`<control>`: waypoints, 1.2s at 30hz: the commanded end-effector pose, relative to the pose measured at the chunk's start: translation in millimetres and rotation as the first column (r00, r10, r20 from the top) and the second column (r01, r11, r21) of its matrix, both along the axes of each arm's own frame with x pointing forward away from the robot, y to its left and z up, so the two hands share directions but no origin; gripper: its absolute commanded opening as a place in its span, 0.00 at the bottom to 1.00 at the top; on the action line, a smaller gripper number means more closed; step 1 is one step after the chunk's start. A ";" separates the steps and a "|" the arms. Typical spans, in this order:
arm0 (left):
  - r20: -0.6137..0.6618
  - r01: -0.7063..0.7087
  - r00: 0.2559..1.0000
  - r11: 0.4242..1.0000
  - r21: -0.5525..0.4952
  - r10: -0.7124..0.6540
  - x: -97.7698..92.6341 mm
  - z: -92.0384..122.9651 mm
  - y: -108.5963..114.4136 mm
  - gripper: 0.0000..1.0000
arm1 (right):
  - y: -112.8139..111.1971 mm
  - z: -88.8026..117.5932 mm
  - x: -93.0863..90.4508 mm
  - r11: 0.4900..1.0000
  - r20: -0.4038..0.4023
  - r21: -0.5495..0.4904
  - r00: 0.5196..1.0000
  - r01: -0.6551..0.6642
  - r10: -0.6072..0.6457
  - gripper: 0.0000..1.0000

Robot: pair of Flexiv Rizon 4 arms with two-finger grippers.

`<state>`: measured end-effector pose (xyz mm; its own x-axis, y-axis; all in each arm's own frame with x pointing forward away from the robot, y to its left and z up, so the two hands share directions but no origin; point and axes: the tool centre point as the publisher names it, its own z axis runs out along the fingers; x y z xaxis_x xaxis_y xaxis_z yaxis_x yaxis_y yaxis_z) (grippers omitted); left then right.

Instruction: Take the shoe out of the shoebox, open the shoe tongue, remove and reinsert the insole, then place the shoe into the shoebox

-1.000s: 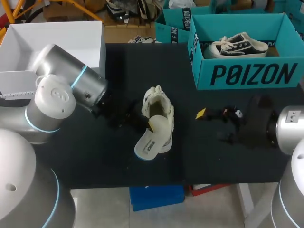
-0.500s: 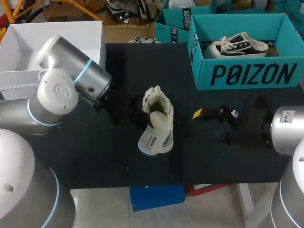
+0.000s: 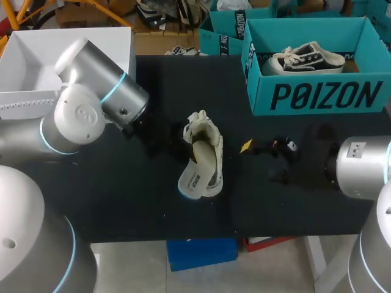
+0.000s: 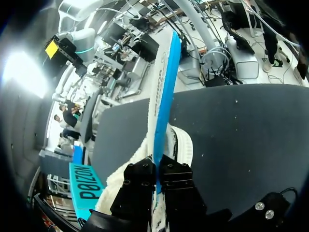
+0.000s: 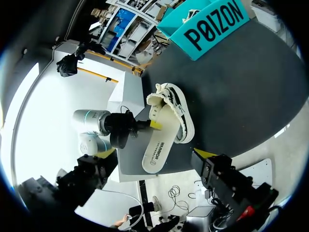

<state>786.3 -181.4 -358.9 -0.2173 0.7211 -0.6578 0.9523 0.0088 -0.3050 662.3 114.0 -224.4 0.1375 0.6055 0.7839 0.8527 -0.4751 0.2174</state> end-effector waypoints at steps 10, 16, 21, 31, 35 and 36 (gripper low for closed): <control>0.023 -0.028 0.999 0.999 0.030 0.028 20.9 -11.4 -9.4 0.00 | -40.0 25.4 -25.3 0.999 0.001 0.032 1.000 -0.030 0.030 1.00; 0.039 -0.052 0.998 0.998 0.035 0.051 34.6 -12.7 -15.3 0.00 | -40.0 25.4 -25.3 0.999 0.001 0.032 1.000 -0.030 0.030 1.00; 0.053 -0.067 0.996 0.998 0.021 0.066 42.3 -8.9 -19.9 0.00 | -40.0 25.4 -25.3 0.999 0.001 0.032 1.000 -0.030 0.030 1.00; 0.038 -0.074 0.997 0.997 0.016 0.073 41.0 -14.6 -18.9 0.00 | -40.0 25.4 -25.3 0.999 0.001 0.032 1.000 -0.030 0.030 1.00; 0.035 -0.089 0.995 0.996 0.005 0.089 39.3 -12.6 -15.3 0.74 | -40.0 25.4 -25.3 0.999 0.001 0.032 1.000 -0.030 0.030 1.00; 0.035 -0.089 0.995 0.996 0.001 0.089 37.7 -10.3 -15.0 0.91 | -40.0 25.4 -25.3 0.999 0.001 0.032 1.000 -0.030 0.030 1.00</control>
<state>828.3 -199.0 -370.8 -0.2601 0.7080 -0.6565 0.9560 0.0934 -0.2780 648.4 91.0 -212.3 0.1072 0.5887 0.8012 0.7980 -0.5316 0.2838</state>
